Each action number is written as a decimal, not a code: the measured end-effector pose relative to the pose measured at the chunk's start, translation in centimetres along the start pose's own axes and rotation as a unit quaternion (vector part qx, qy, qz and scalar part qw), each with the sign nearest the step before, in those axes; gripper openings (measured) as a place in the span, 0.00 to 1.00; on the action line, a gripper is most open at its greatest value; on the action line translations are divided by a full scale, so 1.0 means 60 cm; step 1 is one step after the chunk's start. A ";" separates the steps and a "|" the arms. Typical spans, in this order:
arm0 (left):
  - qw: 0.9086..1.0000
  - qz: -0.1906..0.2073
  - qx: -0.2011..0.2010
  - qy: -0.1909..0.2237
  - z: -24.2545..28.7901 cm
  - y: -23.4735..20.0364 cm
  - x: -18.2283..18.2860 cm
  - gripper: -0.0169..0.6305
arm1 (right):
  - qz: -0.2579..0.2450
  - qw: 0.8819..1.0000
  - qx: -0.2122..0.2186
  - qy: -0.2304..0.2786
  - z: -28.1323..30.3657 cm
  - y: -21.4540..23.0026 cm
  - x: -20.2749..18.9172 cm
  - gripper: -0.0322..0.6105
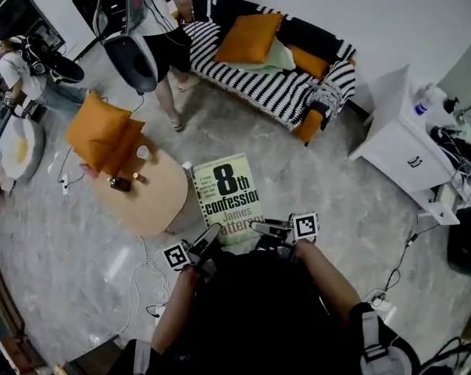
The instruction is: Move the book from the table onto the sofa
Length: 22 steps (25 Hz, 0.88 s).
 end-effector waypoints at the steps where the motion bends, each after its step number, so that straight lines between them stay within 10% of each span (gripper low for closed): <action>1: 1.000 0.000 0.003 -0.011 0.020 0.000 -0.006 0.28 | 0.001 1.000 -0.005 0.011 -0.020 0.002 0.003 0.33; 22: 0.973 -0.024 0.001 -0.229 0.396 -0.065 -0.022 0.28 | 0.031 0.972 -0.116 0.204 -0.270 0.070 0.071 0.33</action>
Point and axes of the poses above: the fingertips, and each gripper's own axes: z forward along the fingers, y to its right, x out of its top, the point moved 8 cm from there along -z, backward along the fingers, and after that the axes turned 8 degrees about -z, right-handed, at the moved point
